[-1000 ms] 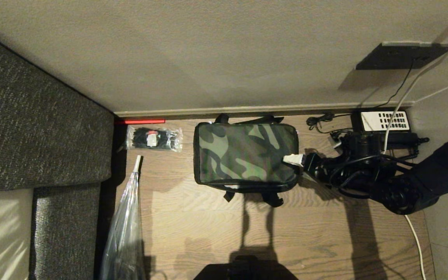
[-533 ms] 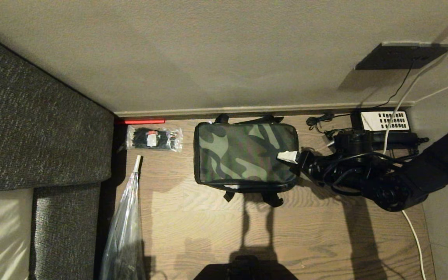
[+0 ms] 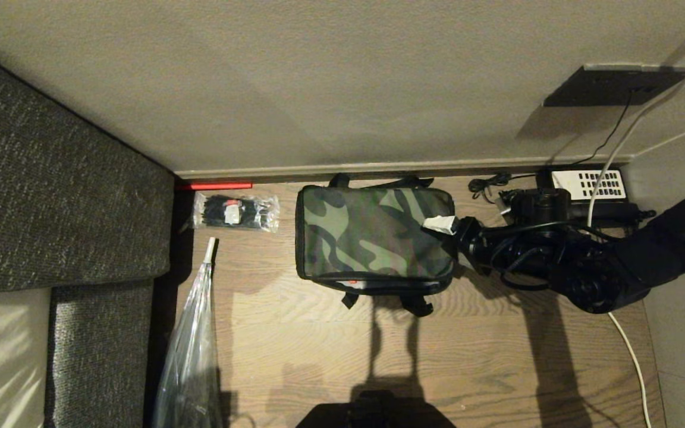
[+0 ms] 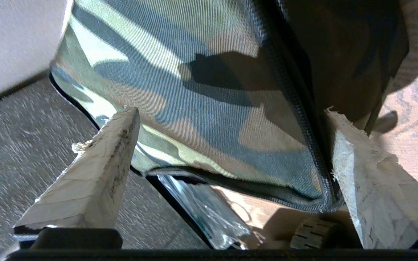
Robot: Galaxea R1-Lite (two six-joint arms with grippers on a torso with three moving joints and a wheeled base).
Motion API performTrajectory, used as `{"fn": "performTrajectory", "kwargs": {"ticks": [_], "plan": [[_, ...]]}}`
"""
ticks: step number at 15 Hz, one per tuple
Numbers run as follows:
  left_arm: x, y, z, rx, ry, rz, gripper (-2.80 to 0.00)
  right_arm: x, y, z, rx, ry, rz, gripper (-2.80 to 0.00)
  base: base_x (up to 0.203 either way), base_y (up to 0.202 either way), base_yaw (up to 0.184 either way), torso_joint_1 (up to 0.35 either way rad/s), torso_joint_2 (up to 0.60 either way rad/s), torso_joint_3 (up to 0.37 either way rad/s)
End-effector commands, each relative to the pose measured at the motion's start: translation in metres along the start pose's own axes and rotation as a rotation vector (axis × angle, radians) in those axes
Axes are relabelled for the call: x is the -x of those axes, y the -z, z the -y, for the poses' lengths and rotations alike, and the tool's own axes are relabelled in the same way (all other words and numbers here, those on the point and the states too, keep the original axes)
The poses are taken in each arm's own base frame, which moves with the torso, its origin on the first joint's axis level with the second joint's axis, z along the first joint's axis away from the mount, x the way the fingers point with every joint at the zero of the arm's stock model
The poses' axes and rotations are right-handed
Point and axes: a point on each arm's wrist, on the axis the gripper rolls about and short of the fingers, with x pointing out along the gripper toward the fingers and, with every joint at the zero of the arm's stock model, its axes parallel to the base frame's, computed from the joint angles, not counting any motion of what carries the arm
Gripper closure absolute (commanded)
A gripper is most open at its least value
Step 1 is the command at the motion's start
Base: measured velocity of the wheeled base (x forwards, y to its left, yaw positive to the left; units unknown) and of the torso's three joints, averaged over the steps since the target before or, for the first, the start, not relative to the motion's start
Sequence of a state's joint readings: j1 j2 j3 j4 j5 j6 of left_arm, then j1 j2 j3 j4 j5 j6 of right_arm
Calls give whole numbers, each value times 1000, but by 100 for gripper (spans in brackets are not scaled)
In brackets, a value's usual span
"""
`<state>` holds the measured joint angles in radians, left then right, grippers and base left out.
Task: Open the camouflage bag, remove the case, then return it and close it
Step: Open the top of the storage box
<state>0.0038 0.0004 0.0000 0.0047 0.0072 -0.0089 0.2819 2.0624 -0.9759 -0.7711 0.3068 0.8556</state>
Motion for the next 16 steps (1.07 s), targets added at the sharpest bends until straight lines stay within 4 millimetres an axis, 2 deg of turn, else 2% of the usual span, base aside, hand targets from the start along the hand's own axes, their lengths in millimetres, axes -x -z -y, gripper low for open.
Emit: {"fn": "performTrajectory", "kwargs": {"ticks": [1,3,5,10,12,16], "plan": [[0,1,0,0,-1,-1,0,1,-3,-4,-1,-14,10,-280,0,0,0,0,0,0],[0,1,0,0,-1,-1,0,2,-4,-6,-12,-23,9,-280,0,0,0,0,0,0],[0,1,0,0,-1,-1,0,16,-14,-25,-72,-86,29,-280,0,0,0,0,0,0],[0,1,0,0,-1,-1,0,18,-16,-28,-90,-98,29,-280,0,0,0,0,0,0],[0,1,0,0,-1,-1,0,30,-23,-43,-147,-143,49,-280,0,0,0,0,0,0],[0,1,0,0,-1,-1,0,30,-23,-43,-147,-143,49,-280,0,0,0,0,0,0]]}}
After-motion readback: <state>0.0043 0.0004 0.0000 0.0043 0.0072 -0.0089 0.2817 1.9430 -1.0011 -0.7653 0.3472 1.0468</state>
